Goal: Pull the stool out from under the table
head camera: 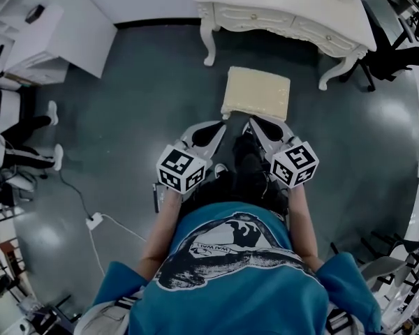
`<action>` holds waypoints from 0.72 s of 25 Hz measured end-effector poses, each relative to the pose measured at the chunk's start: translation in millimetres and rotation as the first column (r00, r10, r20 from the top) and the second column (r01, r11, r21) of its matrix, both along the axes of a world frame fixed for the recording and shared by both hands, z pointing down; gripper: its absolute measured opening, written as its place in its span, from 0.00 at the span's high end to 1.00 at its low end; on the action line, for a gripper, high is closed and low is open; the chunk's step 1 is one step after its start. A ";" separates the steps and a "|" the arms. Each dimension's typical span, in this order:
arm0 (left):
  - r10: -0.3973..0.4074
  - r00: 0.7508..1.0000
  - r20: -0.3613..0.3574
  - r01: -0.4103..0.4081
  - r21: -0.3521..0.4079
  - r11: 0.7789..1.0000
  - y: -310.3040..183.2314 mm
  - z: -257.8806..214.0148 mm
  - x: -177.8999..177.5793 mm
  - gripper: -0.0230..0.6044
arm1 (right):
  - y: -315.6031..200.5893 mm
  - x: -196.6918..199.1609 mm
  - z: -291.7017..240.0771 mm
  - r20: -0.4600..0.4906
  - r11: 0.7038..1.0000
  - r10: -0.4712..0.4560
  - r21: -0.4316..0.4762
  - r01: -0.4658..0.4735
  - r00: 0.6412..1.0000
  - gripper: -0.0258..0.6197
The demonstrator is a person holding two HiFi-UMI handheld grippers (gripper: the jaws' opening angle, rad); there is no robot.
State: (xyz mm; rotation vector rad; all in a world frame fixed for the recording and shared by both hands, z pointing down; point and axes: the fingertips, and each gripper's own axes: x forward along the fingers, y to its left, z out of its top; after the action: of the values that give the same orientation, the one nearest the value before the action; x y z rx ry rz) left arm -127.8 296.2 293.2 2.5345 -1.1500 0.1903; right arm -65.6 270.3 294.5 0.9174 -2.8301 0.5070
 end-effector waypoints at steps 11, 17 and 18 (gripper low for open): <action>0.078 0.996 0.031 -0.078 0.015 0.997 9.0 -9.0 20.6 0.95 | 4.2 6.7 -9.5 0.025 1.000 0.014 0.026 -0.014 1.000 0.96; 0.085 0.996 0.025 -0.086 0.015 0.996 10.5 -10.2 24.4 0.95 | 3.6 11.0 -11.3 0.016 0.999 0.030 0.045 -0.030 0.999 0.96; 0.087 0.996 0.026 -0.087 0.014 0.996 10.8 -10.1 24.7 0.95 | 3.5 11.3 -11.3 0.013 0.999 0.030 0.045 -0.031 0.999 0.96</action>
State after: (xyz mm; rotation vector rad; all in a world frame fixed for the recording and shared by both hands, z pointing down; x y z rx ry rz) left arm -103.1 307.0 283.1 2.6042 -1.0552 0.2378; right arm -54.3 273.9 283.2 0.9700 -2.8542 0.4555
